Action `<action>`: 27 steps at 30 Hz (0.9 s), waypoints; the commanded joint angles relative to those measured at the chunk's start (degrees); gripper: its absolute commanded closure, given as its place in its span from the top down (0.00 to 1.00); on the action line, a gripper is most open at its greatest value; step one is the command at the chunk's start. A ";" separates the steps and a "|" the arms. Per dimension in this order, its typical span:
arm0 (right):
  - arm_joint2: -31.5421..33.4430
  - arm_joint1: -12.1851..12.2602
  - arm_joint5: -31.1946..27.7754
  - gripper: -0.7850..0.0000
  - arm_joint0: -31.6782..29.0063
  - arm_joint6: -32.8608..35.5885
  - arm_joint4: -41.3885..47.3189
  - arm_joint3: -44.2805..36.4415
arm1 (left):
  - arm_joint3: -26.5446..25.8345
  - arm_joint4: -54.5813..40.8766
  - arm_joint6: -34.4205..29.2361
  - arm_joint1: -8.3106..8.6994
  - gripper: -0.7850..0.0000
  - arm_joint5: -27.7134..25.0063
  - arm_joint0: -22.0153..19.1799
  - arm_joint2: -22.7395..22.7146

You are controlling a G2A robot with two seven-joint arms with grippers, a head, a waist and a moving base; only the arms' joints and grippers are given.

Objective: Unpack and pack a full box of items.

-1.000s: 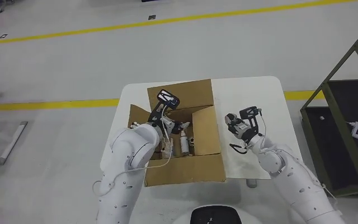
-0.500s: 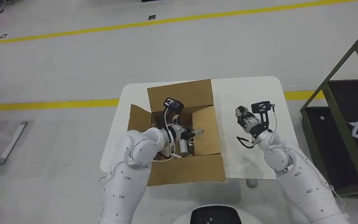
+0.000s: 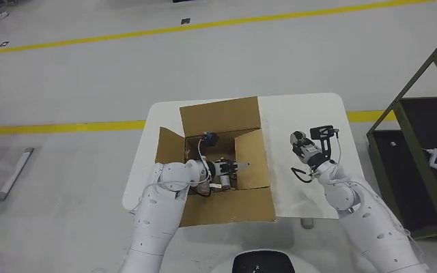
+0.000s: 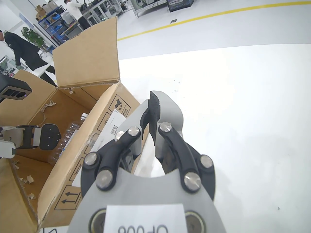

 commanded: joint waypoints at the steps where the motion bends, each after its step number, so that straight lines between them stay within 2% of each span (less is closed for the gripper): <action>1: -0.25 0.00 -0.10 0.00 0.00 0.36 -0.38 -0.27 | 0.00 0.00 0.00 0.00 1.00 0.00 0.00 0.00; 9: -1.44 -0.08 -1.62 0.00 -0.38 1.64 0.06 0.18 | 0.59 -0.93 2.86 0.01 1.00 0.84 1.16 0.59; 16: -1.88 -0.10 -1.76 0.00 -1.01 2.28 0.41 0.45 | 5.87 -7.62 4.91 -0.36 1.00 2.93 0.48 0.99; 27: -3.16 -0.26 -2.12 0.00 -0.67 2.52 0.07 1.71 | 13.86 -12.97 5.85 -0.89 1.00 5.06 -2.69 2.86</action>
